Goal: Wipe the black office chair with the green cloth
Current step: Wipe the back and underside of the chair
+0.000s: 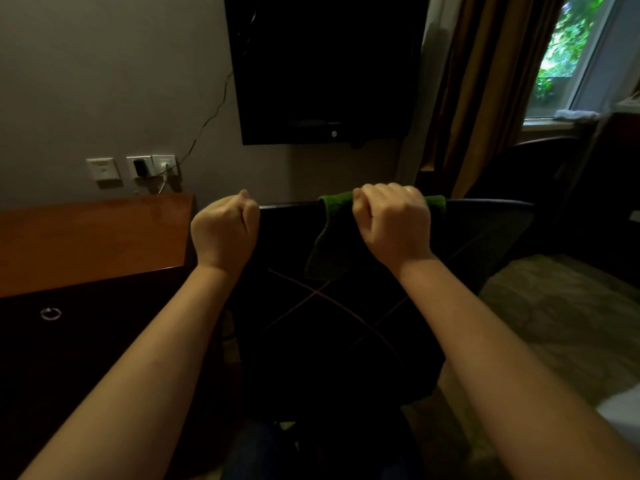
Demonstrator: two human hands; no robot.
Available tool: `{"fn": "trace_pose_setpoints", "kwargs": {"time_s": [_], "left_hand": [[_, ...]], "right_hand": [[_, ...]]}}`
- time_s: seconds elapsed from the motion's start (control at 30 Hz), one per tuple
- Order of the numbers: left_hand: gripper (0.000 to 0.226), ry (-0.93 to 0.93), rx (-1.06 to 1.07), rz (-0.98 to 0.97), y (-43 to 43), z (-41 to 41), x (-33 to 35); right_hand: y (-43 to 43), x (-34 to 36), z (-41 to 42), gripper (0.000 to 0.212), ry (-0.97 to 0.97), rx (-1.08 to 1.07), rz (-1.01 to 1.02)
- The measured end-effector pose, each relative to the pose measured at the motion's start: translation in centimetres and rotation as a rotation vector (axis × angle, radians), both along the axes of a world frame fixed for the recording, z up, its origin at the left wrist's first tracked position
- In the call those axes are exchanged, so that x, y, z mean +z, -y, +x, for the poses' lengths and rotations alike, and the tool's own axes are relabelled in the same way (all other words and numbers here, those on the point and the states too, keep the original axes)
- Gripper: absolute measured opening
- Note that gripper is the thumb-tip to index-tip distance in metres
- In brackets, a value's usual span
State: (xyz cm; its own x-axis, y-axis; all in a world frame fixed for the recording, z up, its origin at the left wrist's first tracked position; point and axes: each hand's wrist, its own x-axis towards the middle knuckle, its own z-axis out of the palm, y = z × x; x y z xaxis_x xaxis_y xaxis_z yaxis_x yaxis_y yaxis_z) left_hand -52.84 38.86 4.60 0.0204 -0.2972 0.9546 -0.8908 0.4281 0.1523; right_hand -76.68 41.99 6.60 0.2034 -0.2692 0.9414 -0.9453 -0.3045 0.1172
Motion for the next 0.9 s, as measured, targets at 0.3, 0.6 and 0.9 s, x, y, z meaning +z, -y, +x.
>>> {"fn": "trace_pose_setpoints", "kwargs": {"time_s": [0.3, 0.6, 0.9], "left_hand": [[0.048, 0.01, -0.034, 0.032, -0.4, -0.7, 0.4], [0.053, 0.289, -0.001, 0.224, -2.2, -5.9, 4.4], [0.057, 0.258, 0.021, 0.182, -1.1, -6.7, 3.5]], "right_hand": [[0.4, -0.7, -8.5, 0.04, 0.197, -0.028, 0.0], [0.2, 0.1, -3.2, 0.046, 0.23, -0.112, 0.052], [-0.1, -0.3, 3.9, 0.035, 0.091, -0.056, 0.028]]}}
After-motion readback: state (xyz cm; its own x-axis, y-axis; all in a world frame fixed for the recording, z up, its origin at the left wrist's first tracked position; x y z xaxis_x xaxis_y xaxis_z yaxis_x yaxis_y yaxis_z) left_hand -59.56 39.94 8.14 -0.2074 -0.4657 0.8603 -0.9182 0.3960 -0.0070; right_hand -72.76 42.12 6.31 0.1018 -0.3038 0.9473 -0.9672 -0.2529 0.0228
